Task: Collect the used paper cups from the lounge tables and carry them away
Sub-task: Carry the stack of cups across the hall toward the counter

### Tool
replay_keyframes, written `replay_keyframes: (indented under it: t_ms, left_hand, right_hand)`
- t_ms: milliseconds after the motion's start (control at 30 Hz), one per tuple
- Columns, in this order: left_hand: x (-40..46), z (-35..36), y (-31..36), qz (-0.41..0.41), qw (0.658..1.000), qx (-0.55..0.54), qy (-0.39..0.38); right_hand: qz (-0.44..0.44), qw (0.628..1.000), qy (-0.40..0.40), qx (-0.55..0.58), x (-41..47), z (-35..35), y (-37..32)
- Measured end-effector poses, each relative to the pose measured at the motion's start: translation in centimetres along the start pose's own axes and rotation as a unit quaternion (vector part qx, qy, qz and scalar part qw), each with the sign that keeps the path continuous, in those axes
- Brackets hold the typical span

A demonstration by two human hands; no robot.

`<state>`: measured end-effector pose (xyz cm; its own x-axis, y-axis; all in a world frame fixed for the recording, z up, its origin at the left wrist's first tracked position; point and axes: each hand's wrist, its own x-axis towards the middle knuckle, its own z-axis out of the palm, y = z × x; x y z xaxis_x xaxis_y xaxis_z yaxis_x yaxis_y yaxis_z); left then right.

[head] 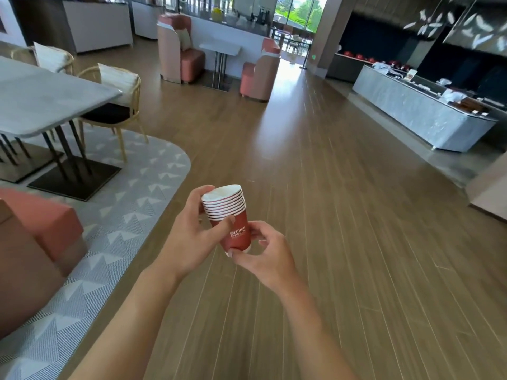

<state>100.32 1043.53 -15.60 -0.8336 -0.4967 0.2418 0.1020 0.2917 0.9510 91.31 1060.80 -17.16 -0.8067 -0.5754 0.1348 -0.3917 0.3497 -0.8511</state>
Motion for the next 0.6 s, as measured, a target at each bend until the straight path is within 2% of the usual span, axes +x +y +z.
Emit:
replay_keyframes:
  t_ms: [367, 600]
  left_hand:
    - [11.6, 2.1, -2.8, 0.006, 0.998, 0.025, 0.05]
    - [21.9, 7.9, -2.5, 0.015, 0.996, 0.049, 0.078]
  right_hand:
    - [-0.039, 0.999, -0.021, 0.017, 13.8, -0.7, 3.3]
    - [-0.065, 0.997, -0.025, 0.021, 25.1, -6.2, 6.5]
